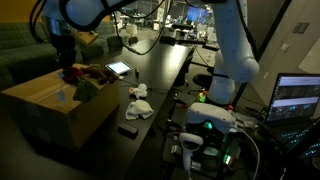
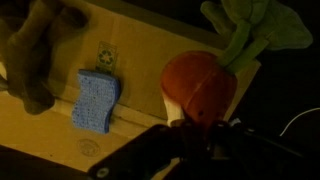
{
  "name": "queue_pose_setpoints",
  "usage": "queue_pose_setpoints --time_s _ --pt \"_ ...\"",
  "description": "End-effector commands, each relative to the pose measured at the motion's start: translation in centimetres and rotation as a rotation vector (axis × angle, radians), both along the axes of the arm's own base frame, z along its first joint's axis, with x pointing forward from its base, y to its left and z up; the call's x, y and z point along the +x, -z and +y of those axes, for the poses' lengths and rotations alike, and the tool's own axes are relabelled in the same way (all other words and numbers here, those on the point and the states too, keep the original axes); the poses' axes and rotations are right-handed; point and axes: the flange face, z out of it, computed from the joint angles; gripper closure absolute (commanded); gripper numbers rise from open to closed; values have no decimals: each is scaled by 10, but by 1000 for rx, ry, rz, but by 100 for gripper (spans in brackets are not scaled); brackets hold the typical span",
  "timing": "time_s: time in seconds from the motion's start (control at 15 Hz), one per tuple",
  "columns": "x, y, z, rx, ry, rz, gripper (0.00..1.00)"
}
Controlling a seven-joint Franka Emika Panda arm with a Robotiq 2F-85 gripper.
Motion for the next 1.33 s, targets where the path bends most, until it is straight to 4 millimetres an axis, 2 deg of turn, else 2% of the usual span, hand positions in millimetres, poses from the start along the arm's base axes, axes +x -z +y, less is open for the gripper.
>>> queue_pose_setpoints --time_s 0.0,0.13,0.33,0.8,1.0,1.07,1.13,1.27 --pt "35 4 26 -20 -6 -53 93" --pt "48 12 35 -31 -7 -83 93" --pt "66 22 37 -56 -5 -117 93" --pt "97 56 26 -132 46 -146 93" --pt "103 61 22 -152 69 -152 91" --pt "105 60 20 -153 74 -155 65" --pt "107 61 20 -157 80 -158 64" --pt "109 59 18 -162 90 -172 51"
